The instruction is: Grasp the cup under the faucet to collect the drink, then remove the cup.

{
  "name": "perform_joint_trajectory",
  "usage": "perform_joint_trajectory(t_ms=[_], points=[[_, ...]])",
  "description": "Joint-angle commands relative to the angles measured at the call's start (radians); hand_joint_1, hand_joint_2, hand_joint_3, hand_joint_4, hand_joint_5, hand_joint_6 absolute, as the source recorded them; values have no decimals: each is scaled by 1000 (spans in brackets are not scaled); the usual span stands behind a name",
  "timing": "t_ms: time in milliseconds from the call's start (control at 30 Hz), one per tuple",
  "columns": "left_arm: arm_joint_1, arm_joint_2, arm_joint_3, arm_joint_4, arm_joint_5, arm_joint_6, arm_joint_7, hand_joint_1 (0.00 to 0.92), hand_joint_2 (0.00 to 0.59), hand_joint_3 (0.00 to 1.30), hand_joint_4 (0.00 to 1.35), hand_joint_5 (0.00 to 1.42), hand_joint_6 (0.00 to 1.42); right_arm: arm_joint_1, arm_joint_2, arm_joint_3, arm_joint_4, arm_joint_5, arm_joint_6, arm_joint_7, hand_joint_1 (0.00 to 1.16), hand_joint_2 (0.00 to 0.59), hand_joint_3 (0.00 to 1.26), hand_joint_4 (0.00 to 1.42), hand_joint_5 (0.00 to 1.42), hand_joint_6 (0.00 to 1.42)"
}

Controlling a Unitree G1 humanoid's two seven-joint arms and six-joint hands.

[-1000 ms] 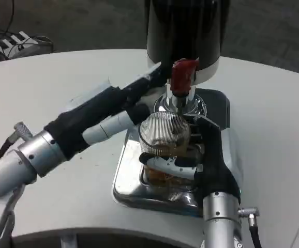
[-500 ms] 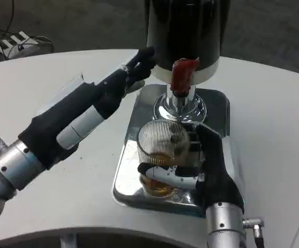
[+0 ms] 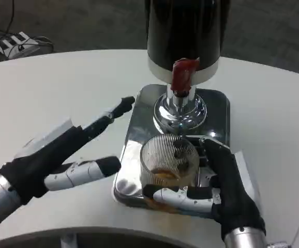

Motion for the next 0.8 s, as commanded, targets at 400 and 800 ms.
perform_joint_trajectory(t_ms=[400, 800], points=[[124, 130, 1, -4, 349, -272, 225, 0, 50, 0, 0, 0, 0, 61, -18, -42, -286, 6, 128, 201, 1030, 50, 1046, 1179, 1319, 1424], [277, 206, 45, -305, 441, -106, 222, 0, 56, 0, 0, 0, 0, 148, -71, -58, -510, 5, 232, 341, 1031, 50, 1046, 1179, 1317, 1424]])
